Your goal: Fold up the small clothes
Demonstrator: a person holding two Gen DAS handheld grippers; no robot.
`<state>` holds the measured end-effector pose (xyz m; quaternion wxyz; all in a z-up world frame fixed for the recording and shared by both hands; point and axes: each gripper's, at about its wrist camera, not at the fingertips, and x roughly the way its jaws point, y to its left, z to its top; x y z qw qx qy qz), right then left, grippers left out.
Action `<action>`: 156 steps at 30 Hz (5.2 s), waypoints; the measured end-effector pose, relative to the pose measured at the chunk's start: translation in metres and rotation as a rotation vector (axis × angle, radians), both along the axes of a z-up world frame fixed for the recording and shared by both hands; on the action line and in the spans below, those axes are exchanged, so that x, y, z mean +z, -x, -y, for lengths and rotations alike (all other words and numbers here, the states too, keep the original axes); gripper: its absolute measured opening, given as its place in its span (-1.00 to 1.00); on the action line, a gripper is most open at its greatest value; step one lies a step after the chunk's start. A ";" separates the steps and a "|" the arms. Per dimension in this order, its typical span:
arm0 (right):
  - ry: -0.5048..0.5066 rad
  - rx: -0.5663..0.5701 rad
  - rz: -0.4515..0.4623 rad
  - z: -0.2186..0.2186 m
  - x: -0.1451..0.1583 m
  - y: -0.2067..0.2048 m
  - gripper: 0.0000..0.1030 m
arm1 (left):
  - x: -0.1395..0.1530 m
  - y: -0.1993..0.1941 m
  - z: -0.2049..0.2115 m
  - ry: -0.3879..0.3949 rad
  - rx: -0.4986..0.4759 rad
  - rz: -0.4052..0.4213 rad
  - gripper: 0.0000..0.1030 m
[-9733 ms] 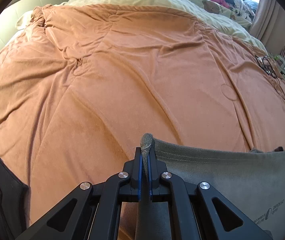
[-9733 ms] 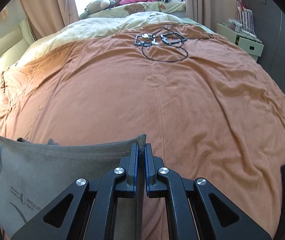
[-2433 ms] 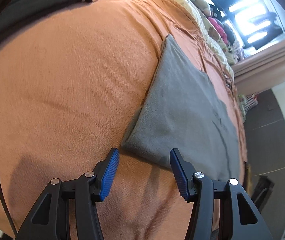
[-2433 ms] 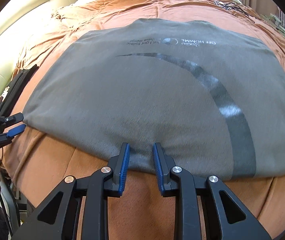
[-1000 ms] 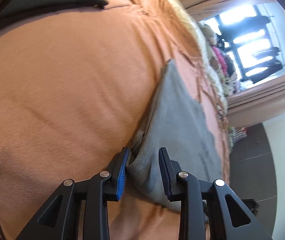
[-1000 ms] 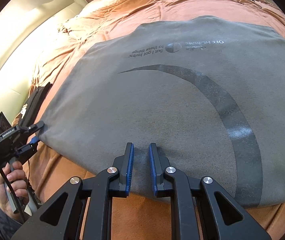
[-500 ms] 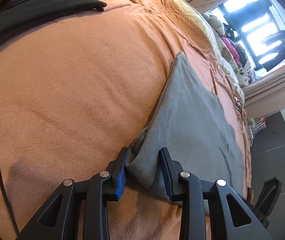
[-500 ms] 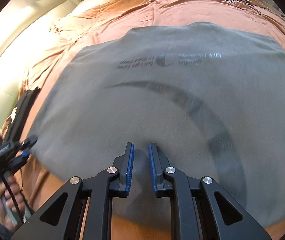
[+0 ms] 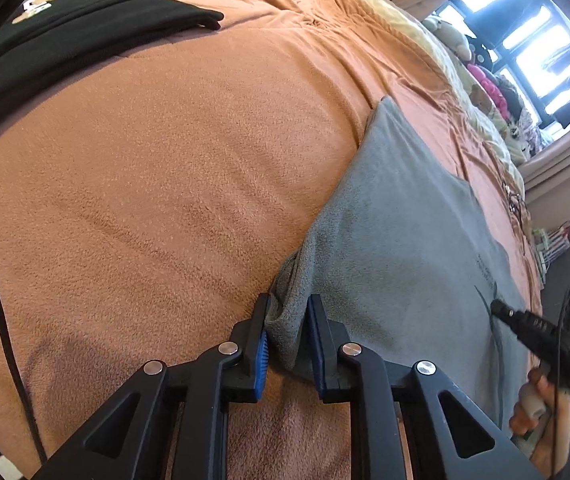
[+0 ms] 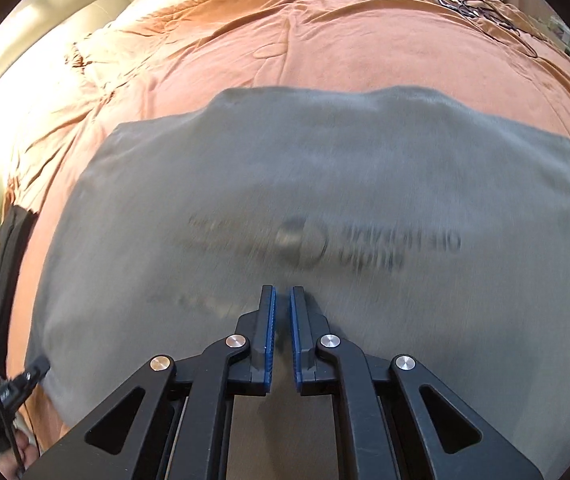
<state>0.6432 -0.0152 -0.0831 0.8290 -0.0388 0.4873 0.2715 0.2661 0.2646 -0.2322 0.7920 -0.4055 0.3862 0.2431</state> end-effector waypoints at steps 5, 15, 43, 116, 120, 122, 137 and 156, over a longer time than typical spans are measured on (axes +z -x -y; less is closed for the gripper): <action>0.017 -0.009 0.009 -0.012 -0.003 -0.026 -0.93 | -0.001 -0.003 0.000 0.003 0.021 -0.004 -0.71; 0.032 -0.036 0.024 -0.027 -0.007 -0.075 -0.97 | 0.002 -0.007 0.003 0.004 0.074 -0.039 -0.76; -0.017 0.053 0.017 0.014 0.019 0.018 -0.97 | 0.051 0.000 0.007 0.157 -0.005 0.253 -0.86; -0.467 -0.241 0.011 0.378 -0.006 0.148 0.19 | 0.080 -0.227 0.367 0.145 -0.851 0.158 -0.86; -0.466 -0.240 0.004 0.387 -0.008 0.148 0.19 | 0.071 -0.236 0.393 0.145 -0.883 0.131 -0.86; -0.467 -0.229 0.002 0.390 -0.007 0.151 0.19 | 0.066 -0.237 0.402 0.146 -0.899 0.102 -0.82; -0.419 -0.108 0.028 0.354 0.006 0.141 0.19 | 0.066 -0.200 0.327 0.074 -0.747 0.099 0.23; 0.096 -0.031 0.043 0.239 0.020 0.081 -0.20 | 0.014 -0.167 0.232 -0.073 -0.545 -0.084 0.22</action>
